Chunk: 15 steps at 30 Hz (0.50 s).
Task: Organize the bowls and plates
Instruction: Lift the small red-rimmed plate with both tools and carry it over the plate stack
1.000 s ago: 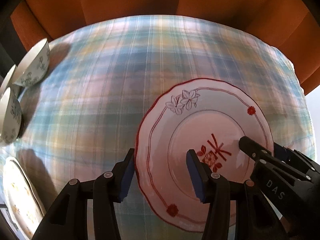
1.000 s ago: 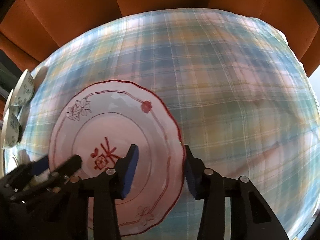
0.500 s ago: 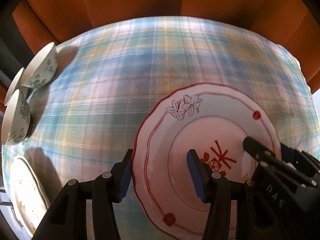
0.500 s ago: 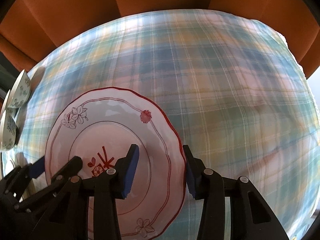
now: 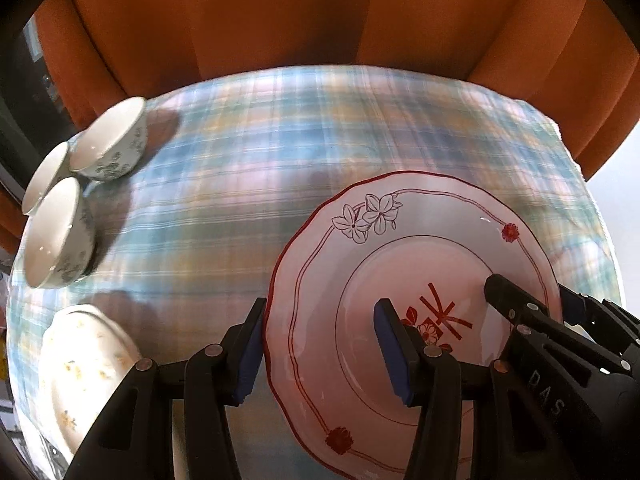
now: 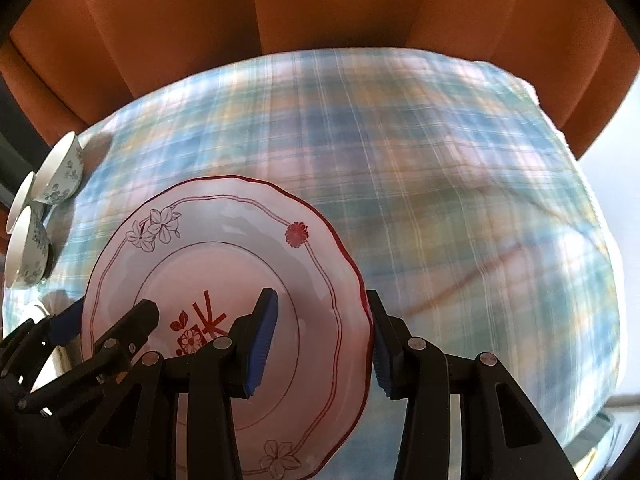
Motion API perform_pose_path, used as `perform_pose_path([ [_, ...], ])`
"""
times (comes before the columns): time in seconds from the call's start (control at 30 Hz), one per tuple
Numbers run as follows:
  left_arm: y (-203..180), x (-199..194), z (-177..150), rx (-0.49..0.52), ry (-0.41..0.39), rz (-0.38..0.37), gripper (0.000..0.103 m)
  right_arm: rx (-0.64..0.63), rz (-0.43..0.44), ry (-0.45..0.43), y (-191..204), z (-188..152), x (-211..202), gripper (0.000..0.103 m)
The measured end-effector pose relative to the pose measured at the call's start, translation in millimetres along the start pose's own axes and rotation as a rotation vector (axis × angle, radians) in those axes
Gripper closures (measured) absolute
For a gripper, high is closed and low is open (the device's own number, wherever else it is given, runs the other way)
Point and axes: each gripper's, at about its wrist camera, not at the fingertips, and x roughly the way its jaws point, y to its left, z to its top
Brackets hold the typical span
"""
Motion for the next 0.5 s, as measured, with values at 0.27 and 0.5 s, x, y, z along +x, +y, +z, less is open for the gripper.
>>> perform_pose_path([
  [0.27,49,-33,-15,0.016,-0.039,-0.029,0.05,0.006,-0.031,-0.04,49,-24,-37,0.056],
  [0.5,99,-55,-34,-0.003,-0.062,-0.034,0.05,-0.019,-0.042,-0.07,106,-44,-60,0.056],
])
